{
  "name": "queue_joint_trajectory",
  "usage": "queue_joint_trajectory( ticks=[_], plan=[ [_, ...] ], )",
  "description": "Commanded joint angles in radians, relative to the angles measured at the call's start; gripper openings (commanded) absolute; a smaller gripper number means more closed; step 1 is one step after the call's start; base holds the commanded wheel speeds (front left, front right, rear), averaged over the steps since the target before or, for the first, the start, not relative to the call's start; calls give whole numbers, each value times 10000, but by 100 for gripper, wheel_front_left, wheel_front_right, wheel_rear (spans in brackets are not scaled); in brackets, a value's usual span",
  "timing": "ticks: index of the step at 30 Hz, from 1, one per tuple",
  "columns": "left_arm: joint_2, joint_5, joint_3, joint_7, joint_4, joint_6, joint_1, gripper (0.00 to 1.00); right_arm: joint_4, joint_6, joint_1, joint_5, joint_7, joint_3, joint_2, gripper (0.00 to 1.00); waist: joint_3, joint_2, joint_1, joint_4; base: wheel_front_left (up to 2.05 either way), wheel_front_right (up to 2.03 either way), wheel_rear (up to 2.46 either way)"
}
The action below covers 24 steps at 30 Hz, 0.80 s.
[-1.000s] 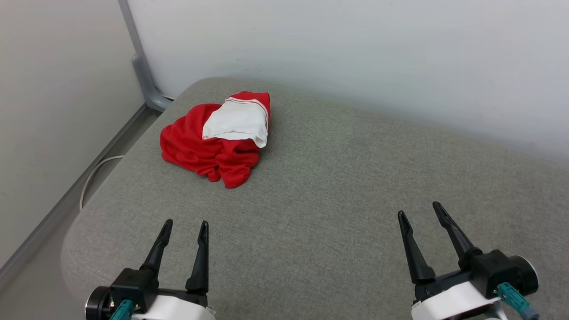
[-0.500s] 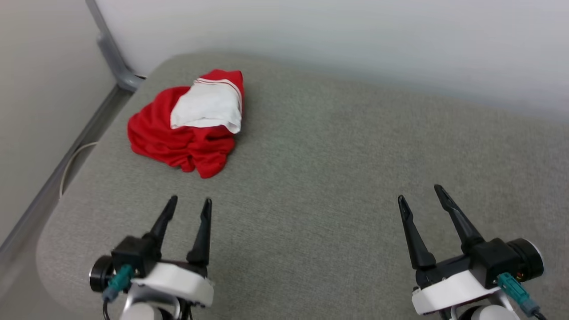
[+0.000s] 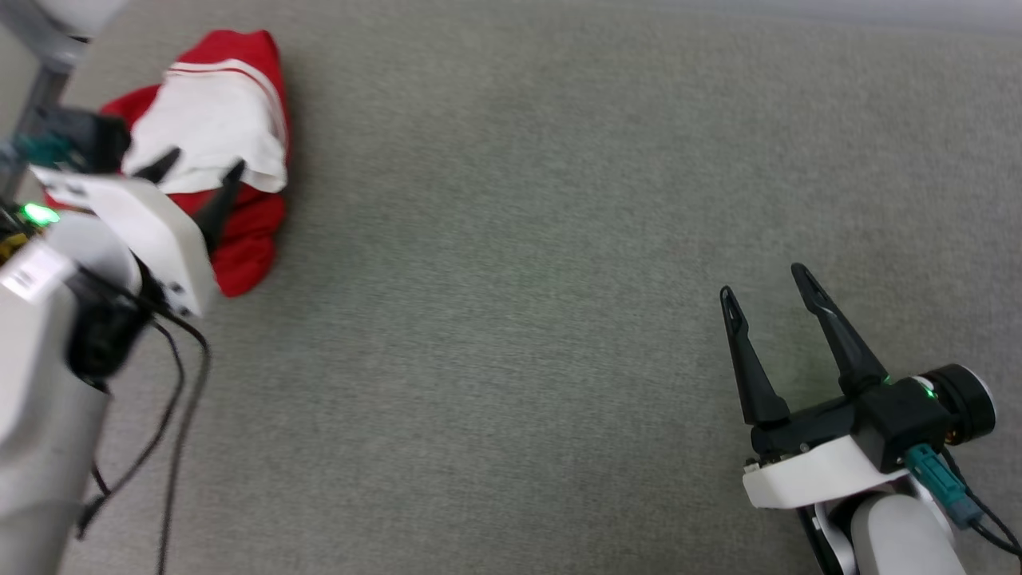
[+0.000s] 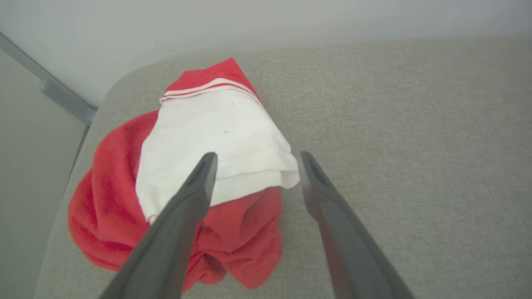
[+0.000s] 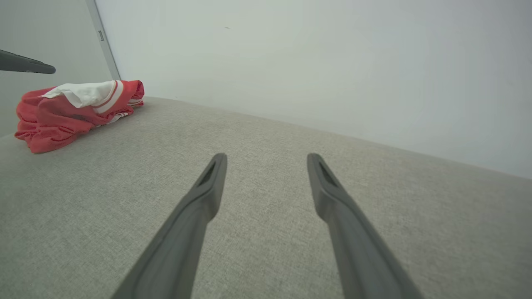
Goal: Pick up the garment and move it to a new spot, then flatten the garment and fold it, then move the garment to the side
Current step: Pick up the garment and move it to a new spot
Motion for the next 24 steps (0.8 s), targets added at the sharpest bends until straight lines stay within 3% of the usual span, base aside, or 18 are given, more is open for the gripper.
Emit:
queue_joint_trajectory(
  ticks=[1,8,15,16,17,18,24],
  plan=[
    [73,-211,-15,204,54,-15,-309,100,-45,-7,-192,-40,-35,-26,-5,100,658,0,-3,-601,0,0,0],
    [1425,-1276,-249,2545,721,-6,-1351,100,-108,-7,-495,141,-35,64,-5,100,1273,0,-3,-1157,0,0,0],
    [1773,-1294,-270,2907,1603,108,-1343,100,-126,-7,-504,246,-35,189,-3,100,1486,0,-3,-1339,0,0,0],
    [1754,-1342,-270,2920,1733,135,-1267,63,-126,-7,-505,239,-35,201,-3,100,1495,0,-3,-1342,0,0,0],
    [1737,-1352,-256,2847,1802,127,-1224,18,-120,-7,-506,234,-35,209,-5,100,1497,0,-3,-1339,0,0,0],
    [1732,-1324,-209,2699,1835,172,-1220,0,-105,-7,-511,229,-35,213,-5,100,1495,0,-3,-1331,0,0,0],
    [1799,-988,-102,1338,1967,203,-1140,0,37,-7,-406,134,-35,187,-5,100,1200,0,-3,-1109,0,0,0]
  ],
)
